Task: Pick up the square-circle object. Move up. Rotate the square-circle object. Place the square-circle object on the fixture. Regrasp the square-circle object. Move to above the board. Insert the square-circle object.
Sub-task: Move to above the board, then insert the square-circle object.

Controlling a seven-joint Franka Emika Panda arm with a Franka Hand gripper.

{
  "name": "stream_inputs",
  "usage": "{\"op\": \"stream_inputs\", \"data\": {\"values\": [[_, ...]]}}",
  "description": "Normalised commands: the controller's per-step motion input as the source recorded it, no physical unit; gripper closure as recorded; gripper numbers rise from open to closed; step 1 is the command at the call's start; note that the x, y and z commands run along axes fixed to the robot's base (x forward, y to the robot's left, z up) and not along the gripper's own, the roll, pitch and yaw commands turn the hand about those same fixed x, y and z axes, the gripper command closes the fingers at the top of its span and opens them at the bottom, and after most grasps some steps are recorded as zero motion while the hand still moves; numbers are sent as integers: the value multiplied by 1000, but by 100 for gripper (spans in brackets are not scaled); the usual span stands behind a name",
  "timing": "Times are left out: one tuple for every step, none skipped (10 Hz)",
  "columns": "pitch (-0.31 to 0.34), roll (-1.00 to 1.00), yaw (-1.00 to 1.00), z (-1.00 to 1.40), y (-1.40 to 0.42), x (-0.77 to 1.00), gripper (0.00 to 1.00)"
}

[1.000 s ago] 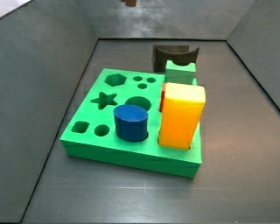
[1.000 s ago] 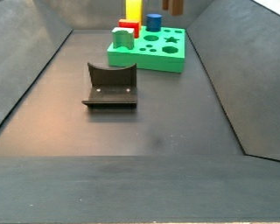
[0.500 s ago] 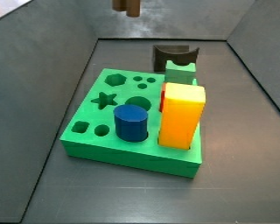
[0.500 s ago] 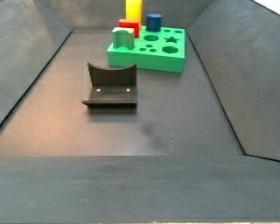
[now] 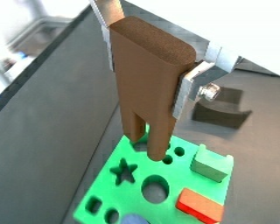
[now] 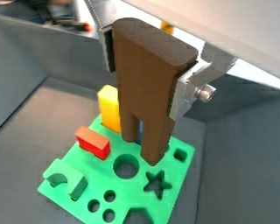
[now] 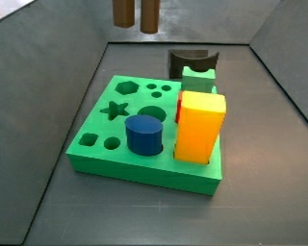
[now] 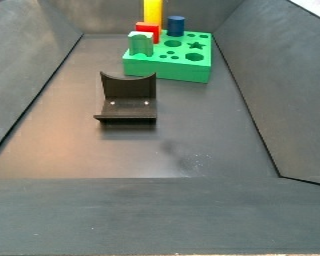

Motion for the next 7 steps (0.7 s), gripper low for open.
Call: {"op": "stream_inputs", "data": {"values": [[13,131,1000,10,-180,68,100],[18,159,1000,3,-113,65,100],[29,201,1000,0,-65,75,100],[34,208,798,0,-50,79,100],[38,192,540,1,-46,80,100],[45,162,276,4,-43,81,100],[0,23,0,-23,0,-34,100]]}}
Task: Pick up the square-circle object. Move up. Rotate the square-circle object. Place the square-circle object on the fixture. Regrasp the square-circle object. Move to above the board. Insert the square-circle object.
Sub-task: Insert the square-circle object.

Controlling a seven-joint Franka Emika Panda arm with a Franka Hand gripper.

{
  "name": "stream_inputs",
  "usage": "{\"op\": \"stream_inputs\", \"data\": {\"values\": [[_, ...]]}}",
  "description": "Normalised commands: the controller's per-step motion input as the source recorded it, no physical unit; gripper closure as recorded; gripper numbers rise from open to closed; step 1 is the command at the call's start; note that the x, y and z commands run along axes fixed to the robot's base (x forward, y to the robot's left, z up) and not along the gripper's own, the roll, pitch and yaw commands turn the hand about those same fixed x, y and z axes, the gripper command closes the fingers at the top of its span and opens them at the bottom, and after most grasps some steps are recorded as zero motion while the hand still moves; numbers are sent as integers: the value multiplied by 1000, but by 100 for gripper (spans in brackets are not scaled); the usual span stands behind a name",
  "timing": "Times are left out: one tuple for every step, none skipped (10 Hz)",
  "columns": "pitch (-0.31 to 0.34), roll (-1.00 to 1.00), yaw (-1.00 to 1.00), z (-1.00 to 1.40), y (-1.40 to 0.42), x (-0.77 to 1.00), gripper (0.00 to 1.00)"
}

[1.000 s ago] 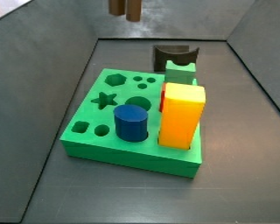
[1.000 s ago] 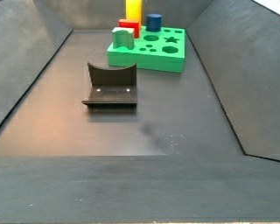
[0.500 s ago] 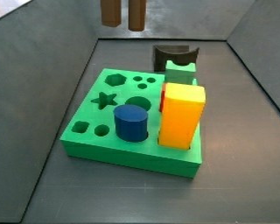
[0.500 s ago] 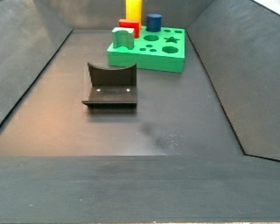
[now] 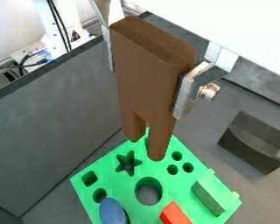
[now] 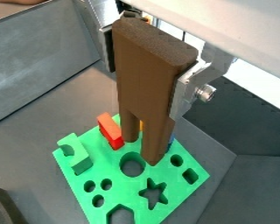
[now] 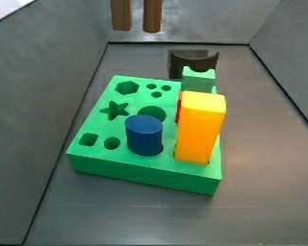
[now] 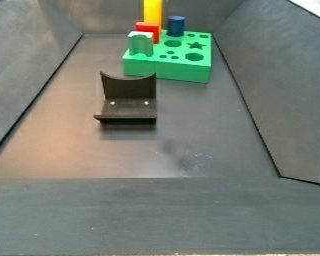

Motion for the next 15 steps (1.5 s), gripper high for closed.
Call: {"op": "stream_inputs", "data": {"values": [[-61,76,0,-180,-120,-131,100],[-166,0,-43,-457,-169,-280,100],[-199,110,-66,-649,-546,-389,100],[-84,86,0,-880,-489,-237,100],[-9,89,0,-1000,-423,-109,100],[-13,59,0,-1000,-406,-200,100],[-7,66,-9,-894,-283,-297,100],[-11,51,-63,-826,-309,-294,100],[0,57,-60,-780,-314,-234,100],[0,73,-60,-706,-243,-229,100],[0,40,-91,-700,-220,-123,100],[0,0,-103,-640,-157,0,100],[0,1,-86,-580,-97,0,100],[0,23,-37,-486,-74,-43,100],[0,51,0,-400,-43,-66,100]]}}
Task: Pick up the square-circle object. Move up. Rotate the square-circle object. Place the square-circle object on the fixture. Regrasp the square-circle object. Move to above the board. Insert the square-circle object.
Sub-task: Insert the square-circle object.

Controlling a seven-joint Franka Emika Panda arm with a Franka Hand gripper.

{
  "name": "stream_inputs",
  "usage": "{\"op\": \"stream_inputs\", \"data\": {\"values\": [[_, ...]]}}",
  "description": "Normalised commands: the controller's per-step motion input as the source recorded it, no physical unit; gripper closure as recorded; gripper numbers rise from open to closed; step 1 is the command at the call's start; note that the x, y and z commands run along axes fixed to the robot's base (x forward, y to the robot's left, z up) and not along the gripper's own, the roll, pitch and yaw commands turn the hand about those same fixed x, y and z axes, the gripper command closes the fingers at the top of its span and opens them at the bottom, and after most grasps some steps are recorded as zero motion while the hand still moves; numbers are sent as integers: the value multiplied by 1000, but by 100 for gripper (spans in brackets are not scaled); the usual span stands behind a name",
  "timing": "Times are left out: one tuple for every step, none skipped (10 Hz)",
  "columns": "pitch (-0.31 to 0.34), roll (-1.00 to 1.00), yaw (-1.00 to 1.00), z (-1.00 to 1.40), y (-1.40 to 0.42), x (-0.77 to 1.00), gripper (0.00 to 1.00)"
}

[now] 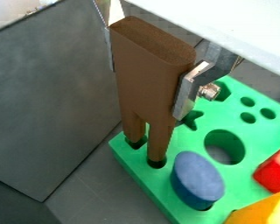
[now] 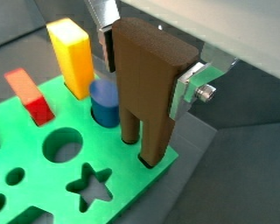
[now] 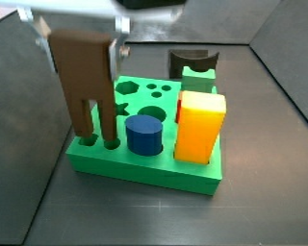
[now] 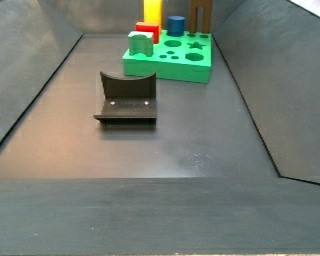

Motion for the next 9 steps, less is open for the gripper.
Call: {"op": "stream_inputs", "data": {"values": [[0,56,0,-349,-3,-3,100],[0,37,0,-274,-6,0,100],[0,46,-17,-317,0,117,100],[46,21,-143,-291,0,334,100],[59,23,-223,-294,0,343,100],[37,0,-286,-297,0,311,100],[0,0,-337,-331,0,226,100],[-40,0,-291,-466,0,3,100],[-157,0,-203,-489,0,-126,100]]}}
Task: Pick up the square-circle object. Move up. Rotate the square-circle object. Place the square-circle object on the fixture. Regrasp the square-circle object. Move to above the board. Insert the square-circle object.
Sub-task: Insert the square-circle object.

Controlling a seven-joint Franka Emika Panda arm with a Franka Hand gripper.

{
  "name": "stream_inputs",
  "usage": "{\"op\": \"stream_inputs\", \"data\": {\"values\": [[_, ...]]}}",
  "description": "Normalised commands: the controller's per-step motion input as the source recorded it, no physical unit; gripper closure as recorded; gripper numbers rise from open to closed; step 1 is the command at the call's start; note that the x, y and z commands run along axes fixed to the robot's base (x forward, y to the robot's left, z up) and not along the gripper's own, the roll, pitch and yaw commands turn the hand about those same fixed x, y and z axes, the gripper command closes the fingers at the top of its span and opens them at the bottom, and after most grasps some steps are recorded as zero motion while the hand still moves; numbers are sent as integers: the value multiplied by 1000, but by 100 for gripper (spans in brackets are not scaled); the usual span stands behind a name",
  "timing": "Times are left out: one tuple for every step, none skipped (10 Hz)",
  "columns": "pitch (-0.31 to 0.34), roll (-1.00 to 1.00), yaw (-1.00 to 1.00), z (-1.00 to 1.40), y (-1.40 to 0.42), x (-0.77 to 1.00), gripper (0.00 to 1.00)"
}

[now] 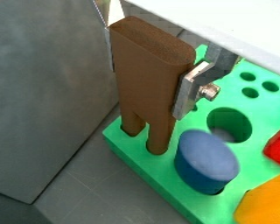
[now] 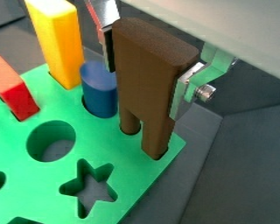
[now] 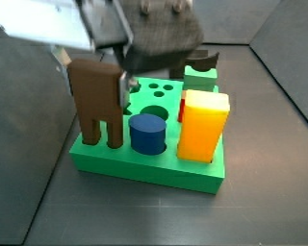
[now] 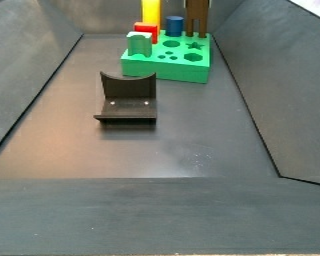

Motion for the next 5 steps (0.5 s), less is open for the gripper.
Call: {"op": "stream_inputs", "data": {"values": [[-256,0,-120,-483,-23,-234,100],[-317,0,0,-426,-26,-217,100],[-269,-50,0,-309,0,-120,100],[-179,-124,0,-254,0,-14,100],[-4,0,0,-34,0,0,100]]}}
